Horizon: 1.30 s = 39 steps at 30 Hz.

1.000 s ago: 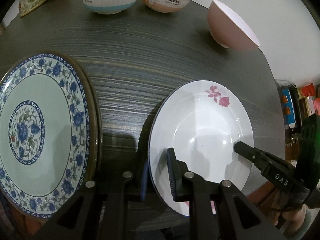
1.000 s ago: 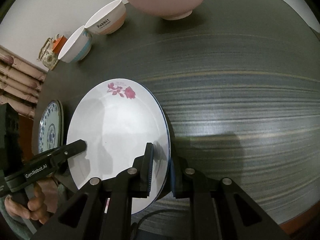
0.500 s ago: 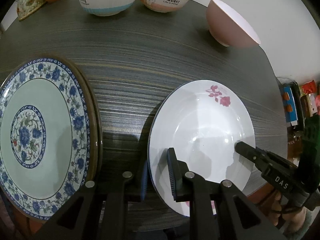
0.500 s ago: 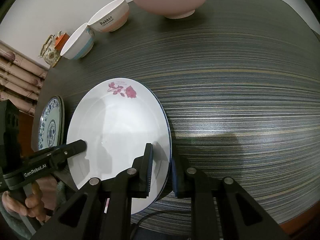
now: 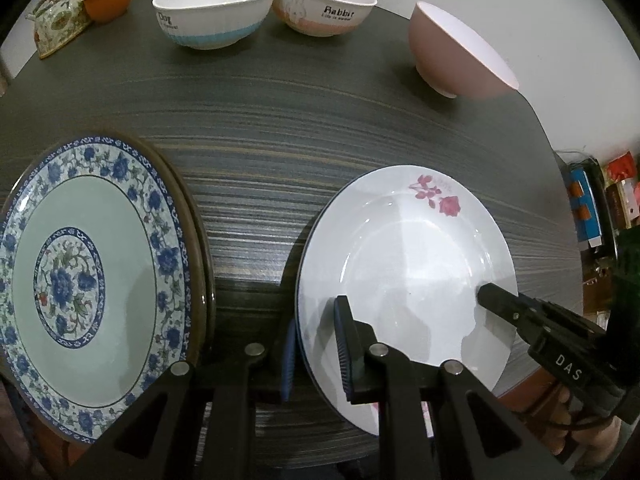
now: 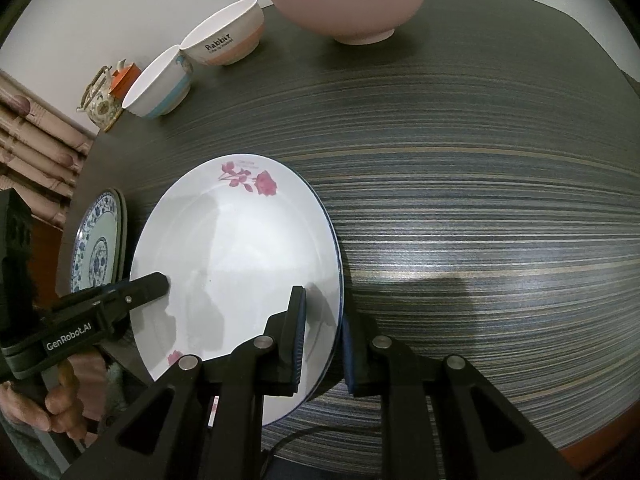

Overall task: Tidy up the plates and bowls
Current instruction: 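Lift and carry the pink-flowered plate toward the blue-and-white plate stack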

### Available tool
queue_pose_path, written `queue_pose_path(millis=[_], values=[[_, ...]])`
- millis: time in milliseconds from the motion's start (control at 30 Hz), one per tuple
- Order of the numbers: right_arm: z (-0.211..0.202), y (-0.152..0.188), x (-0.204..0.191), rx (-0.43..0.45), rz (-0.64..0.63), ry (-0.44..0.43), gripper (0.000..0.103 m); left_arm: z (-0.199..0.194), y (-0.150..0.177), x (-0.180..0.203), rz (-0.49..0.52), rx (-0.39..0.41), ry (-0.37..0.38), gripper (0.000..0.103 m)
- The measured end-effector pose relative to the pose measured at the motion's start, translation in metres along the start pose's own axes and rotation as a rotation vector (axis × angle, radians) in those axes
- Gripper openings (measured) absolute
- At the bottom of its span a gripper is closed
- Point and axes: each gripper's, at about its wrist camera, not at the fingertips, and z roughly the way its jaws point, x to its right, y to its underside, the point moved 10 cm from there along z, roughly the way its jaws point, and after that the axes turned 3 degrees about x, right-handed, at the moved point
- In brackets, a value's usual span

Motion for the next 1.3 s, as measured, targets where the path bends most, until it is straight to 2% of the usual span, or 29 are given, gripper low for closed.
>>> queue_pose_path(millis=[700,1300], values=[[-0.010,-0.006,-0.006,0.039,-0.027,0.002,0.015,-0.024,-0.010,-0.016,0.013,0.034,-0.015,0.017],[-0.019,-0.019,-0.033,0.063,-0.066,-0.012,0.015,-0.070,-0.019,-0.075,-0.045,0.107,-0.024,0.017]])
